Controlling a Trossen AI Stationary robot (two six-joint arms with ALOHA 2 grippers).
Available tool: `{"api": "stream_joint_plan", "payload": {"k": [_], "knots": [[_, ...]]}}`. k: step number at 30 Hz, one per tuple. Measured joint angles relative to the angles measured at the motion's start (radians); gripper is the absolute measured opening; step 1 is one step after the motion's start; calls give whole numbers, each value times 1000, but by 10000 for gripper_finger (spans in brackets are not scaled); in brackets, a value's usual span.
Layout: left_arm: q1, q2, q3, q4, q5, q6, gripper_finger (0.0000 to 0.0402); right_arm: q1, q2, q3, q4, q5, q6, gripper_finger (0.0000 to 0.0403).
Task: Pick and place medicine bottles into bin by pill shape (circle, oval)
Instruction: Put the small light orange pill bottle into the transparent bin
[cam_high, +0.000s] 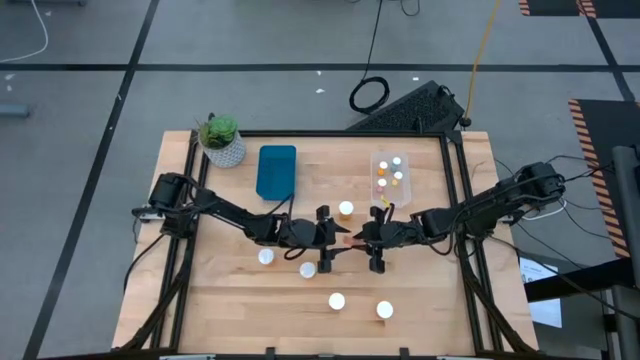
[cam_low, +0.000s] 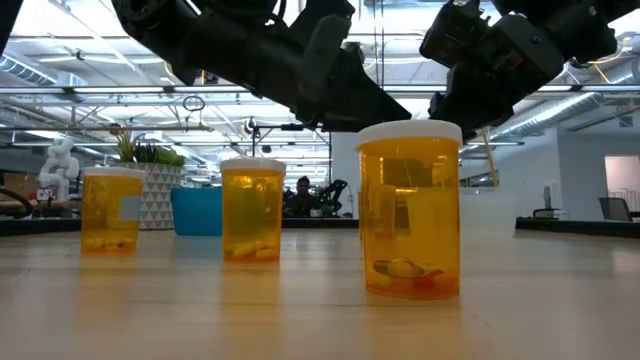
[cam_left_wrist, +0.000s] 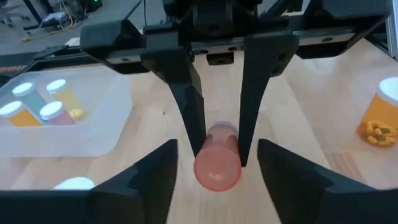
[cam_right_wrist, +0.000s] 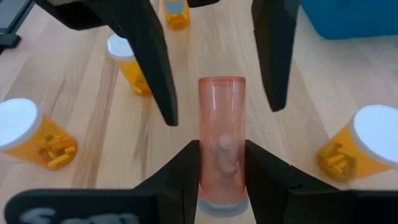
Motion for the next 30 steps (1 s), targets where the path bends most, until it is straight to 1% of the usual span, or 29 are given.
{"api": "stream_joint_plan", "payload": {"k": [6,11,16,19,24,30], "knots": [[1,0,0,5,1,12,163,0,0,0,2,1,12,100],[1,0,0,3,1,31,135,0,0,0,25,3,15,100],[0,0,0,0,2,32,123,1,0,-1,36,2,10,102],[1,-1,0,-1,2,32,121,3,1,-1,36,21,9,113],[1,-10,0,-18,2,35,120,3,0,-1,49,26,16,144],[1,-43,1,-56,-5,37,119,4,-5,-1,43,25,15,192]]}}
